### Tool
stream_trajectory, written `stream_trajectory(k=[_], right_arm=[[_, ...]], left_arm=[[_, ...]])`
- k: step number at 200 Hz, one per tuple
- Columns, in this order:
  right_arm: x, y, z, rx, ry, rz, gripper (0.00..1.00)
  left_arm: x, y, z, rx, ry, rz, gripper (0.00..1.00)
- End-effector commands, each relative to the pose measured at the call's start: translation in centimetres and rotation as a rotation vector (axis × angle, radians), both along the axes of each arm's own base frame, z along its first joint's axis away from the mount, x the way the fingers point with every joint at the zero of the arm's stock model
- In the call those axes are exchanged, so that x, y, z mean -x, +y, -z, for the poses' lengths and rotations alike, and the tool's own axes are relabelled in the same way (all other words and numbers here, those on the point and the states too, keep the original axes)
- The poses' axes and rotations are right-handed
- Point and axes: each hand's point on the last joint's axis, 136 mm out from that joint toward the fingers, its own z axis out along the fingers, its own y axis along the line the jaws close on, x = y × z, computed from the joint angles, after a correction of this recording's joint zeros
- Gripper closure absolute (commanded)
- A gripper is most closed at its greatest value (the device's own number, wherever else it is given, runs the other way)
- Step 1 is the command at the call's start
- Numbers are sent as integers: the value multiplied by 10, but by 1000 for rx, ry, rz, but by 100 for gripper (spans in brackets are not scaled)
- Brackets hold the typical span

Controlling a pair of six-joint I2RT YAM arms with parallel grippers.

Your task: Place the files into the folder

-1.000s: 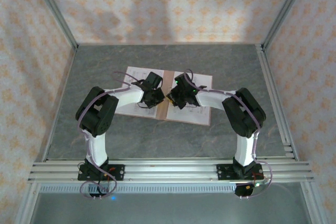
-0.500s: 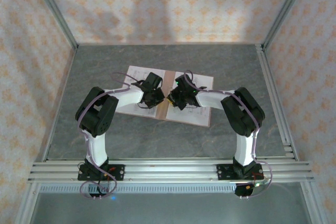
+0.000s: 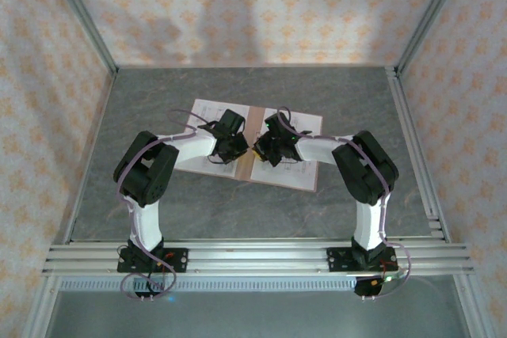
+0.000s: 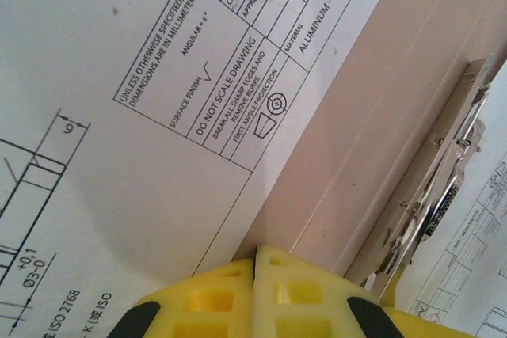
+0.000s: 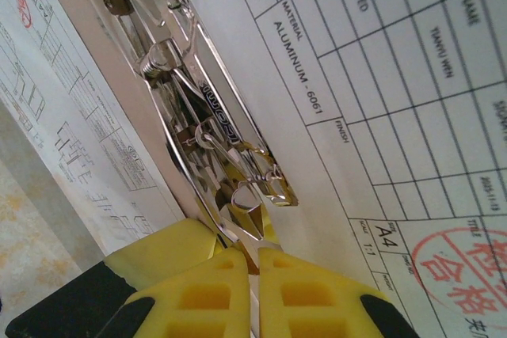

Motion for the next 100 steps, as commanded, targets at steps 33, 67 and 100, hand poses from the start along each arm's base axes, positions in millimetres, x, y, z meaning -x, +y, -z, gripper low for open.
stream_trajectory(k=[33,67,100], right_arm=[[54,-65,76,282,250,29,93],[56,-65,83,287,265,24,94],[60,-69,91,303,281,25,94]], left_arm=[[49,45,61,-192,209,-47,100],[49,46,61,-194,209,-49,100],[49,46,60,-195,207,-48,100]])
